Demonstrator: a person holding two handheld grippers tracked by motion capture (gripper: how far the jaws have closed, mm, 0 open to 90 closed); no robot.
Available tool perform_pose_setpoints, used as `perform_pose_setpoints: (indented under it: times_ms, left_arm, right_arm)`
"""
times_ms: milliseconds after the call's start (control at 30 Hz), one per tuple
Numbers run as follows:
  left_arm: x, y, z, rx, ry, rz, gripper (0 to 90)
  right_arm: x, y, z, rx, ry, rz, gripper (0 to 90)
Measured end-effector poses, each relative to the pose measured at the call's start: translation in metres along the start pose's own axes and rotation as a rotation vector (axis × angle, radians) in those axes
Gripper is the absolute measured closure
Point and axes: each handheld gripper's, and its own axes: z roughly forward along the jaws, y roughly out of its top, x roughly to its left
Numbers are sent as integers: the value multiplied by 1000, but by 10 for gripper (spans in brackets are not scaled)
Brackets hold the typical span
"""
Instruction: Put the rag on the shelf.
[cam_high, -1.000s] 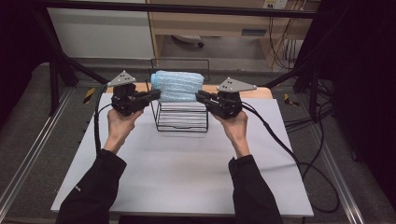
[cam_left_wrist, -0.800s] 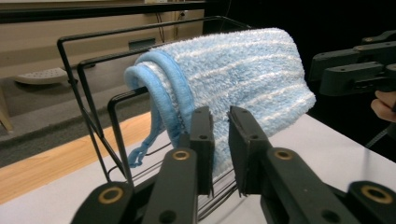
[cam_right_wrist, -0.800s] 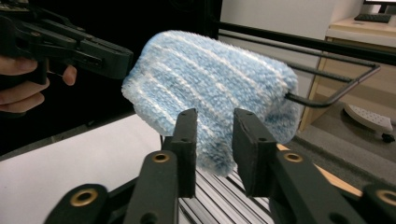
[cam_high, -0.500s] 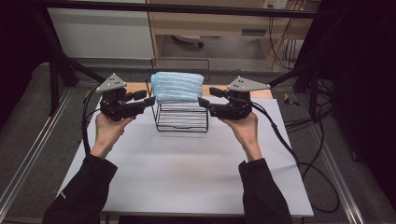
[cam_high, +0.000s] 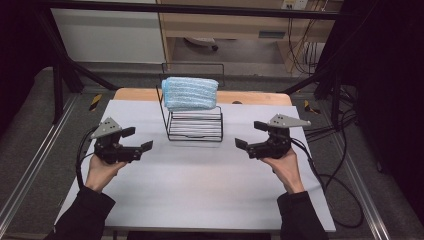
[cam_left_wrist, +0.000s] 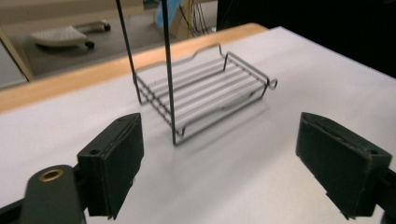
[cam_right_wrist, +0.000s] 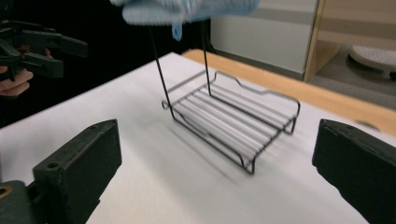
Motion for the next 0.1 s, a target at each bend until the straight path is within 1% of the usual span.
perform_pose_setpoints:
  times_ms: [67,100]
  left_arm:
    - [0,-13,1,16,4,2,145]
    - [0,-19,1,26,7,9,145]
  right_arm:
    - [-2,-12,-4,5,-5,11,10]
    - [-3,-17,-6,5,-7,15,8]
